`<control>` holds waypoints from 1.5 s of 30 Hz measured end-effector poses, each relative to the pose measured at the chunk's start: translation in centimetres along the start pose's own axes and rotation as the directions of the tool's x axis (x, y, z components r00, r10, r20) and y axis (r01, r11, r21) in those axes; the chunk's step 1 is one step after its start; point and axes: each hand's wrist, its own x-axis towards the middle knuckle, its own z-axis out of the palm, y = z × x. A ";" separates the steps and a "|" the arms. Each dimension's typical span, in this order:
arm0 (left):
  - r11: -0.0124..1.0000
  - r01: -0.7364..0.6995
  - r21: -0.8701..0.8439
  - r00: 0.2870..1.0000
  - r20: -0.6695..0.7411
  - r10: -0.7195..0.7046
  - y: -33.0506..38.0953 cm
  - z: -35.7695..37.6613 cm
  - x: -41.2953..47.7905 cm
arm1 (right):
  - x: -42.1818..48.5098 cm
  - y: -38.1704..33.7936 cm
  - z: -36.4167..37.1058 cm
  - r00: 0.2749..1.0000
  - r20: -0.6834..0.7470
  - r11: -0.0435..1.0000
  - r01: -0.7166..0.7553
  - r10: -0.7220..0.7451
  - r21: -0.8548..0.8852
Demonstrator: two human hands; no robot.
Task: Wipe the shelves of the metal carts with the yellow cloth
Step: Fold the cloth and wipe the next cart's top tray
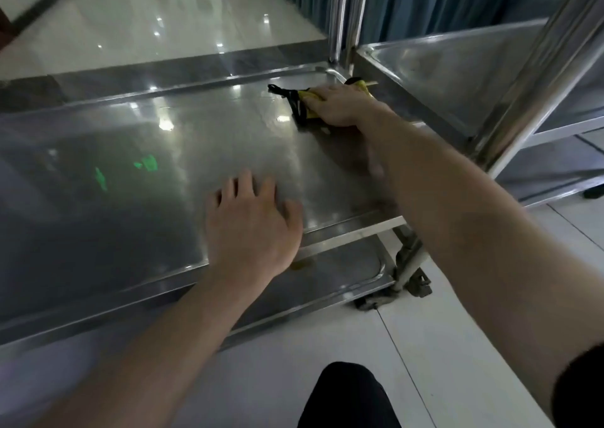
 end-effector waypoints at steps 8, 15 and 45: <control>0.997 0.040 -0.059 0.999 0.024 -0.039 0.1 -0.3 0.2 | -18.0 2.5 1.5 0.998 0.036 0.997 0.053 -0.055 0.049; 0.997 0.046 -0.066 0.998 0.036 -0.044 0.4 -0.2 0.4 | -22.2 0.7 2.5 0.998 -0.025 0.998 -0.063 0.063 0.008; 0.990 -0.132 -0.057 0.991 -0.023 0.131 -13.0 -1.8 -2.2 | -10.5 -0.9 2.0 0.937 -0.118 0.936 -0.309 0.330 0.169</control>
